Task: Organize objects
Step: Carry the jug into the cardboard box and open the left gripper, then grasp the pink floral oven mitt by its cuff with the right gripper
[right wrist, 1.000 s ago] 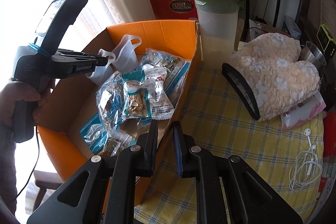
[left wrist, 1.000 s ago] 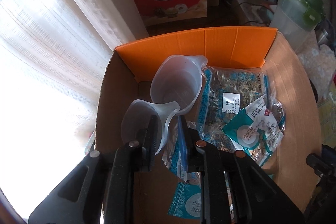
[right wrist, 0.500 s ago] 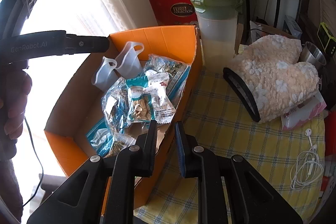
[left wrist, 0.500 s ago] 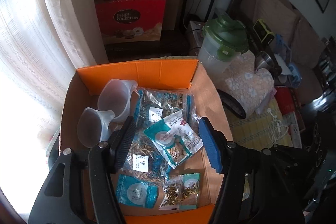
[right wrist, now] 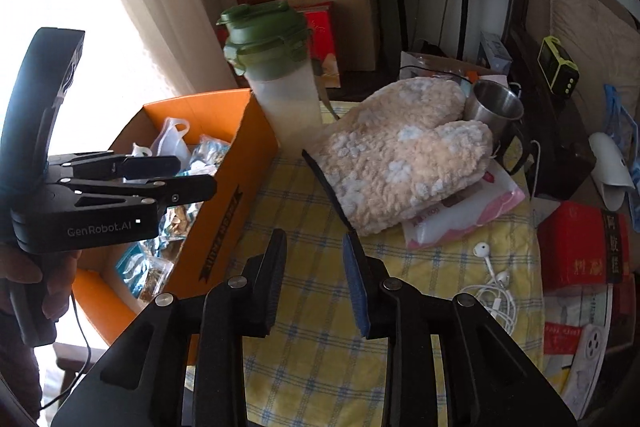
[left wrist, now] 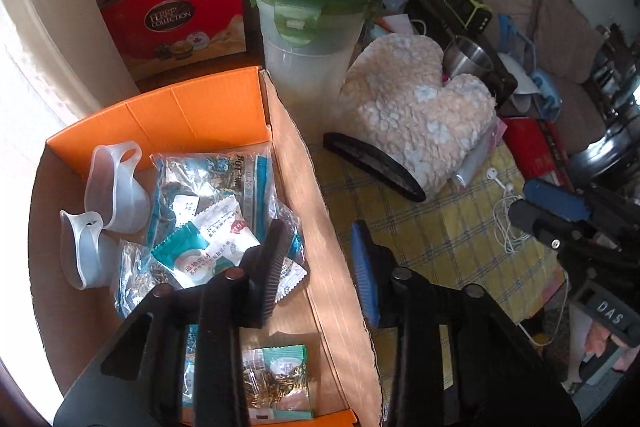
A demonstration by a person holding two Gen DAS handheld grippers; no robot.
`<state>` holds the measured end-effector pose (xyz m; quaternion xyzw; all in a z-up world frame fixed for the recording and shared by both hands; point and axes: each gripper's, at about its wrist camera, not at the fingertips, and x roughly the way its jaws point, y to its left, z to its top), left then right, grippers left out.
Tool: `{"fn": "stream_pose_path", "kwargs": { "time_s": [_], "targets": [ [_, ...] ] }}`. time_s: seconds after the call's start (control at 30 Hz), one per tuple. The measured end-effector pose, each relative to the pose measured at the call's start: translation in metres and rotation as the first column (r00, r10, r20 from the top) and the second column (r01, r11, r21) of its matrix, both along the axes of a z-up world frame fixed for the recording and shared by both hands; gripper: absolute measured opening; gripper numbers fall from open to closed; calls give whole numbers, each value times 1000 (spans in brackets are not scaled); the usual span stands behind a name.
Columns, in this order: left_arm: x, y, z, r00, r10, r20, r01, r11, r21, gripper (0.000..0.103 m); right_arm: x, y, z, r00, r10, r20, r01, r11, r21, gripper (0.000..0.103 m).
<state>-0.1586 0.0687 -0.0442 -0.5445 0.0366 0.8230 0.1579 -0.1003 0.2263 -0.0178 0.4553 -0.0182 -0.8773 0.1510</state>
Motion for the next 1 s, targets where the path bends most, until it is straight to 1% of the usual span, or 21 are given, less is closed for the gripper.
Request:
{"fn": "stream_pose_path", "kwargs": {
  "time_s": [0.1, 0.2, 0.23, 0.33, 0.43, 0.67, 0.83, 0.93, 1.0],
  "targets": [
    [1, 4, -8, 1000, -9, 3, 9, 1000, -3, 20, -10, 31, 6, 998, -56, -8, 56, 998, 22, 39],
    [3, 5, -10, 1000, -13, -3, 13, 1000, 13, 12, -21, 61, 14, 993, -112, -21, 113, 993, 34, 51],
    [4, 6, -10, 1000, -16, -5, 16, 1000, 17, 11, -26, 71, 16, 992, -127, -20, 128, 991, 35, 53],
    [5, 7, -12, 1000, -17, -18, 17, 1000, 17, 11, -43, 94, 19, 986, -168, -11, 168, 985, 39, 53],
    [5, 6, -12, 1000, -10, -22, 10, 999, 36, 11, -61, 108, 15, 981, -193, 11, 193, 981, 27, 53],
    [5, 4, -12, 1000, -2, -21, 3, 999, 51, 11, -89, 106, -16, 975, -207, 83, 207, 978, 7, 53],
    [6, 3, -12, 1000, 2, -25, -1, 998, 55, 11, -103, 101, -36, 968, -217, 126, 225, 973, -49, 53],
    [7, 3, -12, 1000, 7, -31, -5, 998, 56, 11, -112, 100, -49, 960, -227, 161, 245, 964, -99, 53],
    [7, 2, -12, 999, 8, -31, -6, 998, 58, 11, -116, 99, -55, 960, -221, 169, 245, 960, -137, 52]
  ]
}}
